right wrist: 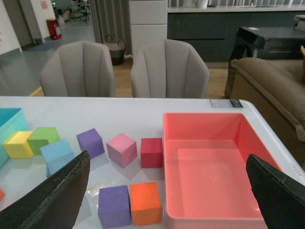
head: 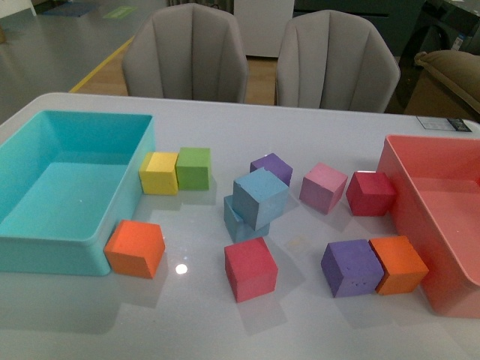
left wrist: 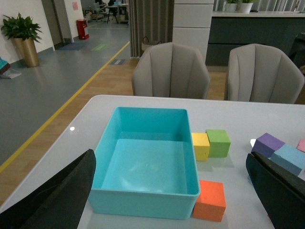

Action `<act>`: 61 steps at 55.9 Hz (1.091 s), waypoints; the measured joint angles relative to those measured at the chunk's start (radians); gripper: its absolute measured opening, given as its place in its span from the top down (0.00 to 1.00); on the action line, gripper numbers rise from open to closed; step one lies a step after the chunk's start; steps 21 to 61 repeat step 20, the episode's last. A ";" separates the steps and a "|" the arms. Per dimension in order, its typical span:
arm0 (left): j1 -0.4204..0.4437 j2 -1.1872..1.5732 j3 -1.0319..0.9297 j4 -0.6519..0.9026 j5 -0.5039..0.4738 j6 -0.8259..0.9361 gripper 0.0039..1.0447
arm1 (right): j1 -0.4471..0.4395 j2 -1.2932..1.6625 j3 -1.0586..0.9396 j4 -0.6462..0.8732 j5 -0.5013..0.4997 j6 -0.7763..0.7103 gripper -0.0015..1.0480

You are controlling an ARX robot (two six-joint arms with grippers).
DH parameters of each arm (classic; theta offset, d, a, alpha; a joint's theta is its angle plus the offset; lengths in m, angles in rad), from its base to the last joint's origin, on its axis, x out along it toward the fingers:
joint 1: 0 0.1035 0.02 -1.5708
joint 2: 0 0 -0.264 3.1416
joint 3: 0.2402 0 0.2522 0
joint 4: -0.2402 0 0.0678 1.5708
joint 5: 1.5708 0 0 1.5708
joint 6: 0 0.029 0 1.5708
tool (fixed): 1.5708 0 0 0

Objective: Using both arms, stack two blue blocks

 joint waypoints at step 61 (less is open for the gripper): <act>0.000 0.000 0.000 0.000 0.000 0.000 0.08 | 0.000 0.000 0.000 0.000 0.000 0.000 0.09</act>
